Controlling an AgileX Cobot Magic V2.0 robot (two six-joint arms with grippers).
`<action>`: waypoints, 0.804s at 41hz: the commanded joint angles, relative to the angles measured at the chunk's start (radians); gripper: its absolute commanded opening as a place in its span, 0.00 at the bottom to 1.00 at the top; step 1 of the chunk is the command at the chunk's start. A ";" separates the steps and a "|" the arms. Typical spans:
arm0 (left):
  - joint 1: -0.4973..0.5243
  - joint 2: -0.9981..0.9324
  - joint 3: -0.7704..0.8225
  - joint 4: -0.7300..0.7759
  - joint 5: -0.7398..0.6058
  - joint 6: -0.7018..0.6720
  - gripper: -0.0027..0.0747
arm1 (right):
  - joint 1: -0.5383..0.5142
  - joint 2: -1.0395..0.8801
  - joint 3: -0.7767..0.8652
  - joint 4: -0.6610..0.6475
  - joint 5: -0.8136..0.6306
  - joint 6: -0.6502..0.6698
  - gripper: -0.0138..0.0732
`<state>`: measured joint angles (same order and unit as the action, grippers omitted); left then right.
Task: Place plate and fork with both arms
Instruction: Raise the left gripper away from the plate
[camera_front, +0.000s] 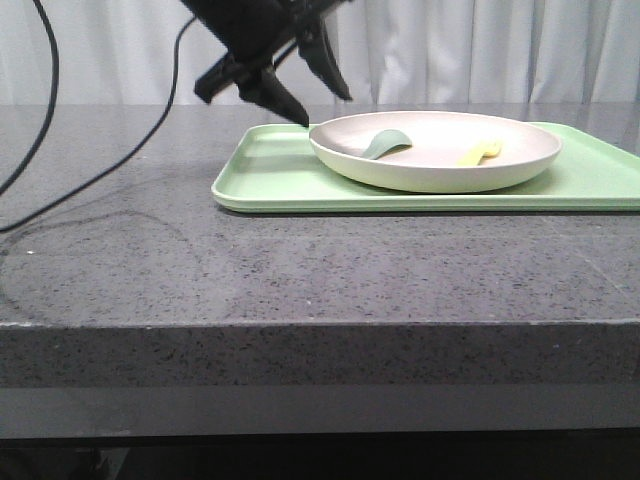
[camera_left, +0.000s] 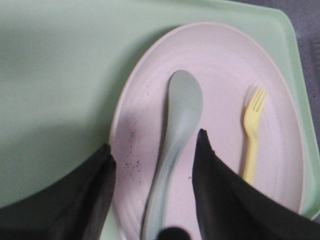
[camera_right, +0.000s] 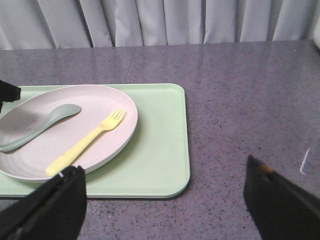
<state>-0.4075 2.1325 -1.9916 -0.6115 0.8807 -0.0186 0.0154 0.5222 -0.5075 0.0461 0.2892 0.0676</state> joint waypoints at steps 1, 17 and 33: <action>0.024 -0.090 -0.078 -0.035 0.045 0.037 0.49 | -0.001 0.007 -0.037 -0.010 -0.068 -0.006 0.91; 0.026 -0.090 -0.120 0.057 0.337 0.059 0.01 | -0.001 0.007 -0.037 -0.010 -0.068 -0.006 0.91; 0.026 -0.243 -0.107 0.304 0.374 0.065 0.01 | -0.001 0.007 -0.037 -0.010 -0.061 -0.006 0.91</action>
<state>-0.3821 2.0112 -2.0762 -0.3597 1.2452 0.0473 0.0154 0.5222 -0.5075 0.0461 0.2937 0.0676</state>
